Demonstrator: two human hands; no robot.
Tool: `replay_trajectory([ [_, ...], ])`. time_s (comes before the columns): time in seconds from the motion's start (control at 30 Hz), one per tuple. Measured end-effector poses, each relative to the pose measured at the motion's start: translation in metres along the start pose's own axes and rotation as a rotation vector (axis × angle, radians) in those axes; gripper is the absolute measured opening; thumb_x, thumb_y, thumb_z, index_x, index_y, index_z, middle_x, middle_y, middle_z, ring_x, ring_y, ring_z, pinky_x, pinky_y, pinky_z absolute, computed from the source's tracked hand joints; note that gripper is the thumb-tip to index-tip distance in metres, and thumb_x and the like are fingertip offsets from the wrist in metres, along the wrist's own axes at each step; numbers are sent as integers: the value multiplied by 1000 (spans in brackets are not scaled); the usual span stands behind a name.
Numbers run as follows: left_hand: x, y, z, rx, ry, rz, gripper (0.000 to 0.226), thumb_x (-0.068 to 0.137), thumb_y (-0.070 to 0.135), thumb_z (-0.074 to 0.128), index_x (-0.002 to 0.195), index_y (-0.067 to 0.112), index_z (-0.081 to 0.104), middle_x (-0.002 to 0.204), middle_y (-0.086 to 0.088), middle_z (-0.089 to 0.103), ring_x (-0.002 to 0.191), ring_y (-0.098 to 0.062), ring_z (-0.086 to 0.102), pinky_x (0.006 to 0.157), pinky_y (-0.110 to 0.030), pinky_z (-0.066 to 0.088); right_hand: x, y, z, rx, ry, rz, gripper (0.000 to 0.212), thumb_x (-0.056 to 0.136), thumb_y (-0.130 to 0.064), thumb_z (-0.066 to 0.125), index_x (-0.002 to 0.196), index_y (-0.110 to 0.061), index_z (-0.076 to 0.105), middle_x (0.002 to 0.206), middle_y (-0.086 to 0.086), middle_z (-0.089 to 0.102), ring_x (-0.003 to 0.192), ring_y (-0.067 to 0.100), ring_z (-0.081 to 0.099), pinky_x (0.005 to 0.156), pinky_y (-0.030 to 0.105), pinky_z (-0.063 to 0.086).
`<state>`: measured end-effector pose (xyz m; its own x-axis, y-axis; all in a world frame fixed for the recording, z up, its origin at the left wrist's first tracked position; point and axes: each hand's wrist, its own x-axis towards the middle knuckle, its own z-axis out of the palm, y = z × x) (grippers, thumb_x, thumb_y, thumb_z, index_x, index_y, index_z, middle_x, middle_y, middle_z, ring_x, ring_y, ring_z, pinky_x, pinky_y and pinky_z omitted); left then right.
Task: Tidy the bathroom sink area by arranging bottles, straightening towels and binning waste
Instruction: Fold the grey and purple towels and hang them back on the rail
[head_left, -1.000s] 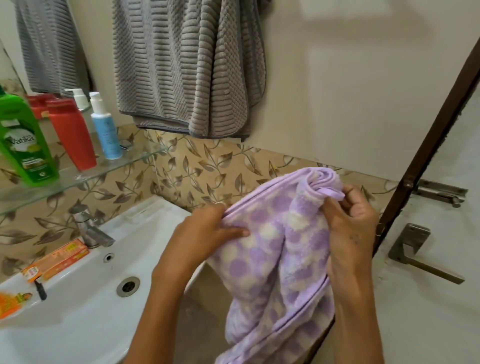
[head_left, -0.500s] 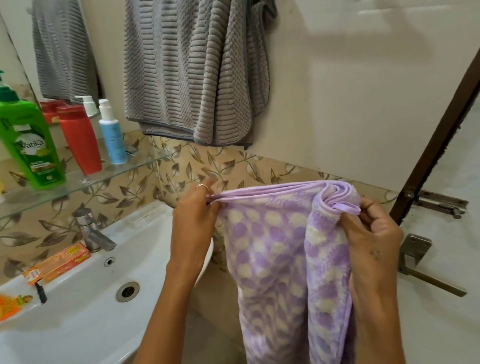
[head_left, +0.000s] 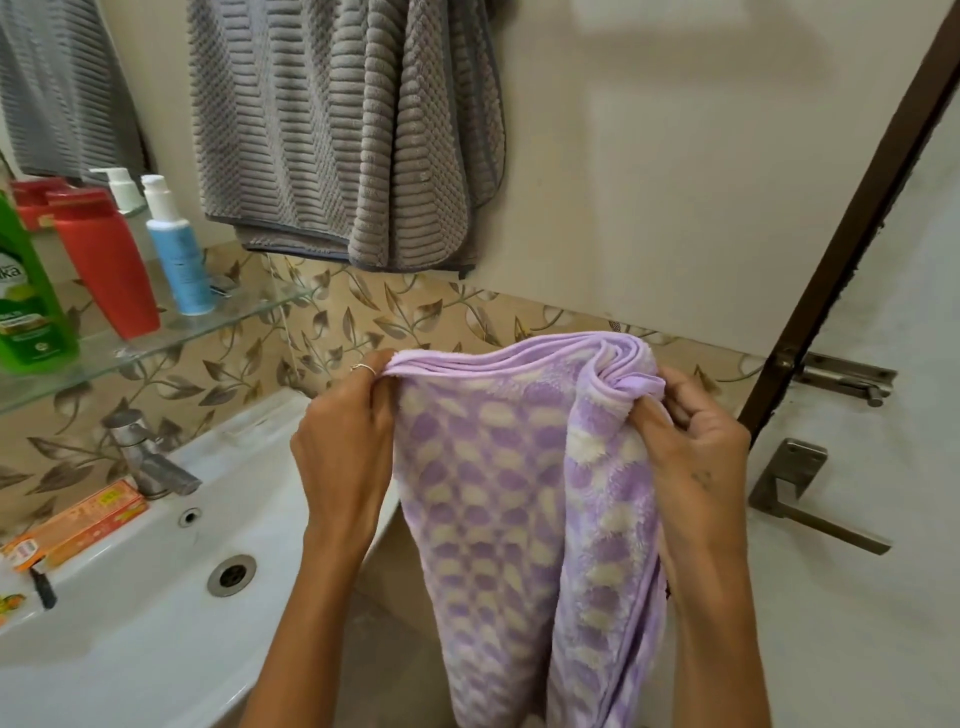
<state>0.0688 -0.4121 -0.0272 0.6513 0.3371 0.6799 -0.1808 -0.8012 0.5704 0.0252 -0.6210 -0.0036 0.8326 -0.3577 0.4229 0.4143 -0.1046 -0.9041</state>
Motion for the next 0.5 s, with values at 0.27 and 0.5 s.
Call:
replay_trajectory([
  [0.27,-1,18,3,-522,-173,-246,33,97,9,29,109,21,56,47,-2,60,44,-23,61,43,-28,52,7,10,7,-250,31,-22,32,82,-22,61,114,-30,65,110,-23,61,99,-8,53,84,12,43],
  [0.5,23,12,-5,-535,-72,-121,28,95,5,25,96,29,39,59,-5,64,41,-14,59,45,-27,49,21,7,4,-522,152,-231,15,82,-21,64,94,-23,72,67,-11,64,61,11,59,53,23,48],
])
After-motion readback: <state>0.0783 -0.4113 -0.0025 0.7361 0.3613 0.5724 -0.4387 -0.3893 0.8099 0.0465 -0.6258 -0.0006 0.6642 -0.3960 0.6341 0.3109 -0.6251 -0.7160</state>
